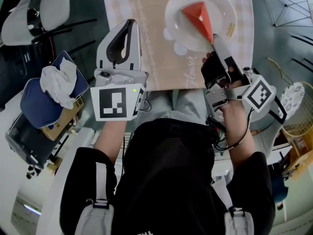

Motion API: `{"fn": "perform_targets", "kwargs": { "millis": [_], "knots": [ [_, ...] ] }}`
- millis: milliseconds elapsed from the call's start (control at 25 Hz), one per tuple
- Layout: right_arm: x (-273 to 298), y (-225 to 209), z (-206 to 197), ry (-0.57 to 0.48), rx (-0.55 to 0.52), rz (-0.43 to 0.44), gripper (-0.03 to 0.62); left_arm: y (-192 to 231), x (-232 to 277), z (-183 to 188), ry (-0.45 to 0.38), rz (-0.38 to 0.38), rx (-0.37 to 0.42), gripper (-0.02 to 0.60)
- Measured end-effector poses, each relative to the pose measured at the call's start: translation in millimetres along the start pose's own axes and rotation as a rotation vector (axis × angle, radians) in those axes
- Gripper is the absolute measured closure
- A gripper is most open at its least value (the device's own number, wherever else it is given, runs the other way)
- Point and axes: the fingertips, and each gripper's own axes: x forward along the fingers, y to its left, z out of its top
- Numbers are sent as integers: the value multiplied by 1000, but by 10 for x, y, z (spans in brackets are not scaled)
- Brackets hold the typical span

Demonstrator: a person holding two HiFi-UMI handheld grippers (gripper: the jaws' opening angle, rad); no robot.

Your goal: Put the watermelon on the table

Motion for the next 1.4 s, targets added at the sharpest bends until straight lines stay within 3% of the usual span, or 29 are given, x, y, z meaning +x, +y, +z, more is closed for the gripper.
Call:
{"fn": "perform_targets", "kwargs": {
  "millis": [680,1400],
  "knots": [
    [116,-404,-41,49,28,-12,554,-109,235,-326,31,-6,-66,569],
    [283,-789,-8,102,46,-7,553,-118,499,-639,83,16,-73,569]
  ]
}}
